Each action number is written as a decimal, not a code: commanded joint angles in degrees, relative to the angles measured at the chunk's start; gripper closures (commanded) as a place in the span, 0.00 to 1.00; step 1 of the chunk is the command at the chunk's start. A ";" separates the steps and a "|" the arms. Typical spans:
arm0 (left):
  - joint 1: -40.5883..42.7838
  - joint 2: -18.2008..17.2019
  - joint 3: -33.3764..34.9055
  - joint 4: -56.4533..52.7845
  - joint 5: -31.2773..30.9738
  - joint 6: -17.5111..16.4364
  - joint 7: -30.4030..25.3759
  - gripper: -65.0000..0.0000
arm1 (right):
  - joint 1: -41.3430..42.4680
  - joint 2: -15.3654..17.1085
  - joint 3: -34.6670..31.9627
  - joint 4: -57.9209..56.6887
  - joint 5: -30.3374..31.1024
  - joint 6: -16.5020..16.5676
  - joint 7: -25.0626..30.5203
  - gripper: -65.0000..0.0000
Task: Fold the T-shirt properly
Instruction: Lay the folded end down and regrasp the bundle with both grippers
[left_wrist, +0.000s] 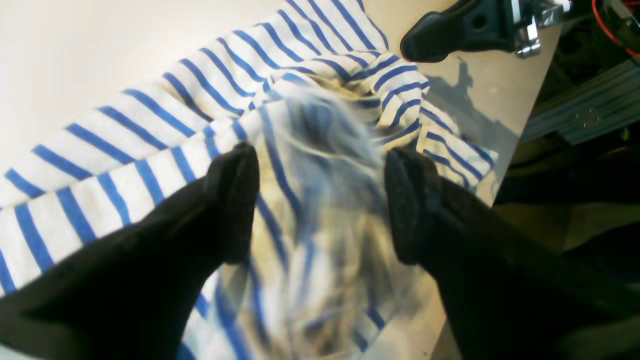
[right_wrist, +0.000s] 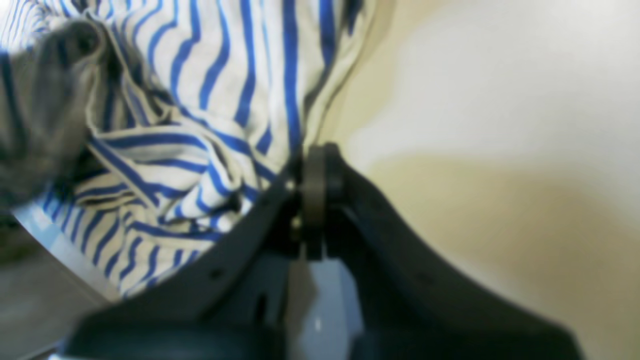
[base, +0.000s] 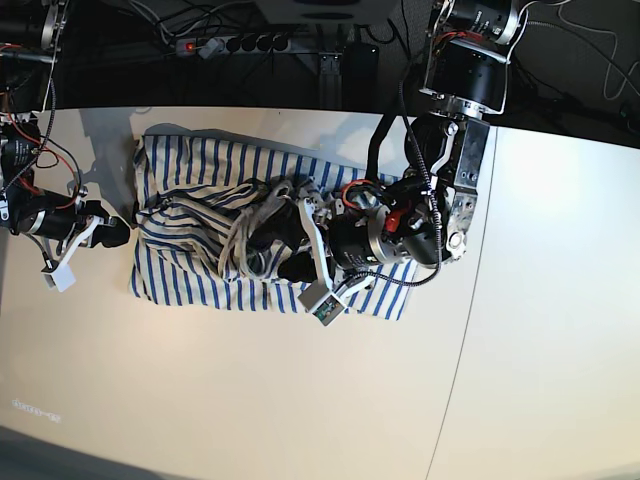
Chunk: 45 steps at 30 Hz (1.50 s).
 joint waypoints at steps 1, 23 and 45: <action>-1.09 0.28 0.26 0.70 -0.94 0.57 -1.18 0.35 | 1.01 1.09 0.42 0.63 1.05 2.97 1.09 1.00; -3.17 -12.48 -11.17 0.98 -2.38 0.79 -0.31 0.85 | 1.05 2.23 0.44 0.63 -1.66 1.68 1.11 1.00; -3.02 -17.18 -11.17 0.98 -4.48 0.79 0.09 0.85 | 0.92 0.98 -9.42 -9.77 8.26 1.49 -2.80 0.33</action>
